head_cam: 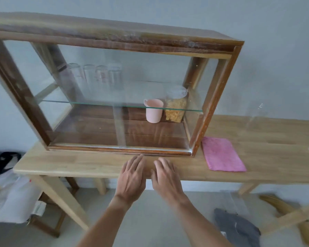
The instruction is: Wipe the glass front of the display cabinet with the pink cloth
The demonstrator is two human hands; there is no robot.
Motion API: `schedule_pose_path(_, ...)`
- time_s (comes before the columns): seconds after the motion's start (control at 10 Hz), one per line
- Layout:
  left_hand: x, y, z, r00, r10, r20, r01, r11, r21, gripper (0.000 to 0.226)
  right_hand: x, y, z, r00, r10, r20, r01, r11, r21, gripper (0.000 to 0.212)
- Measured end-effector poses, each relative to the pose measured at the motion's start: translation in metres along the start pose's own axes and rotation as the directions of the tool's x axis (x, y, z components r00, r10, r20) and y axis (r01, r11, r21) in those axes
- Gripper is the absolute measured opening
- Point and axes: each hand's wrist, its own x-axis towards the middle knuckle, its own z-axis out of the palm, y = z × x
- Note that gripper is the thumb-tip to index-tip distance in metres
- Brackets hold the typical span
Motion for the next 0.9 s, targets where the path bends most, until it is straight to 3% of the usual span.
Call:
schedule_pose_path(0.1, -0.019, -0.035, -0.016, 0.995, -0.097, -0.017, 0.098, 0.993, 0.064, 0.054, 0.004, -0.041, 0.023, 0.999, 0.002, 0.032, -0.002, 1.000, -0.016, 0.031)
schedule_pose_path(0.3, -0.026, -0.080, -0.027, 0.992, -0.123, 0.014, 0.121, 0.986, 0.115, 0.048, 0.007, -0.070, 0.047, 0.986, 0.093, 0.138, -0.081, 0.993, -0.090, 0.064)
schedule_pose_path(0.7, -0.032, -0.086, -0.020, 0.986, -0.145, 0.077, 0.128, 0.972, 0.197, 0.061, 0.004, -0.078, 0.059, 0.986, 0.145, 0.086, -0.133, 0.983, -0.130, 0.071)
schedule_pose_path(0.8, -0.034, -0.090, -0.018, 0.987, -0.133, 0.085, 0.114, 0.973, 0.203, 0.062, 0.002, -0.076, 0.061, 0.981, 0.188, 0.045, -0.193, 0.974, 0.122, 0.066)
schedule_pose_path(0.9, -0.035, -0.089, -0.017, 0.991, -0.128, 0.050, 0.116, 0.976, 0.184, 0.060, -0.004, -0.074, 0.031, 0.908, 0.405, -0.107, -0.272, 0.764, 0.585, 0.061)
